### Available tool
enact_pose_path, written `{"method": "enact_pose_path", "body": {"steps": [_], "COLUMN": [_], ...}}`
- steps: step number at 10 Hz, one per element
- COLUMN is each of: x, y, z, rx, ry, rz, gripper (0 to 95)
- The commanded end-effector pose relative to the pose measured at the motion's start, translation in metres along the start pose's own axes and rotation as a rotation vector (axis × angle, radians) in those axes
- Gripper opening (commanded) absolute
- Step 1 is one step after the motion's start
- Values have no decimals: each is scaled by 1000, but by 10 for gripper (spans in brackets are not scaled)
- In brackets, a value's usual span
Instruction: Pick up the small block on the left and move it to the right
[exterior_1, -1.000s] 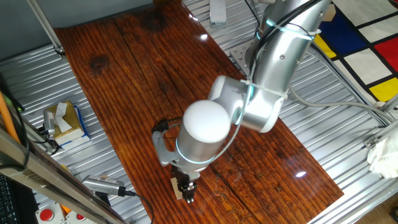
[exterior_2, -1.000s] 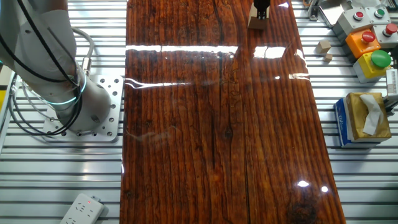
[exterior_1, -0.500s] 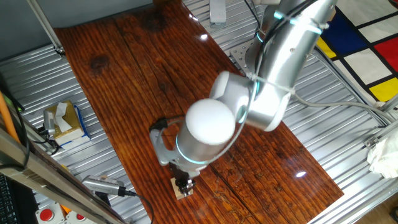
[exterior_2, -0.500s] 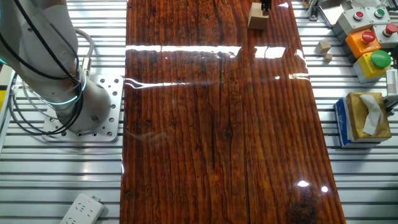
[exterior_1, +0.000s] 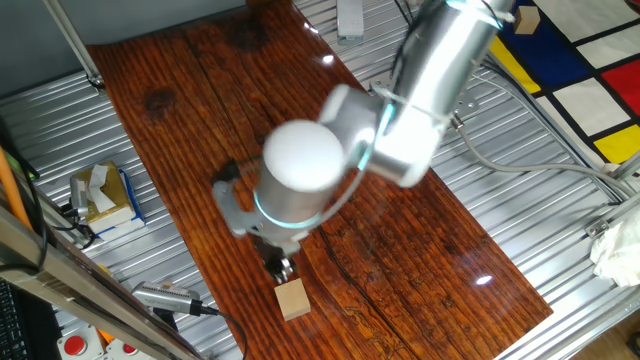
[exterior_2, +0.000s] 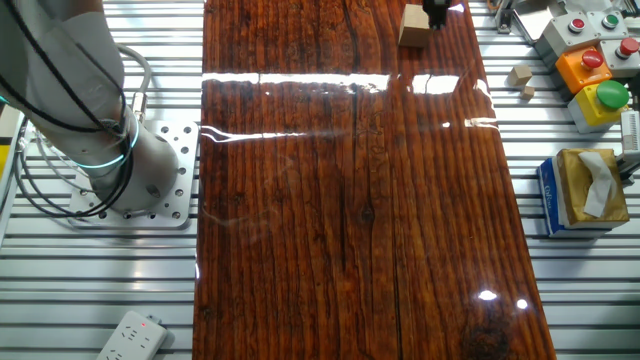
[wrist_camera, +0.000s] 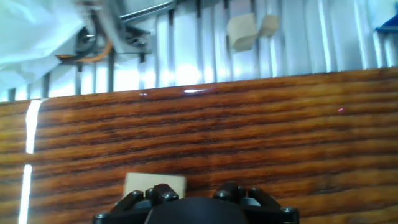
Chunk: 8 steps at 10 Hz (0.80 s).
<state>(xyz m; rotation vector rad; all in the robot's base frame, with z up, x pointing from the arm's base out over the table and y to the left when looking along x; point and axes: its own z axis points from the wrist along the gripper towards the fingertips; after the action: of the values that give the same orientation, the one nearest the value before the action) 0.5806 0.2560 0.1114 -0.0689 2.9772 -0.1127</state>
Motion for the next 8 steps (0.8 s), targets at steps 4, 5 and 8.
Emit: {"method": "enact_pose_path", "body": {"steps": [4,5,8], "x": [-3,-4,-6], "y": [-38,-45,-63], "z": [-5,-7,-8], "rx": [-18,-24,-44], "ry": [-3,-5,-10], "rz": [-30,-31,-41], "gripper": [0,0,0]}}
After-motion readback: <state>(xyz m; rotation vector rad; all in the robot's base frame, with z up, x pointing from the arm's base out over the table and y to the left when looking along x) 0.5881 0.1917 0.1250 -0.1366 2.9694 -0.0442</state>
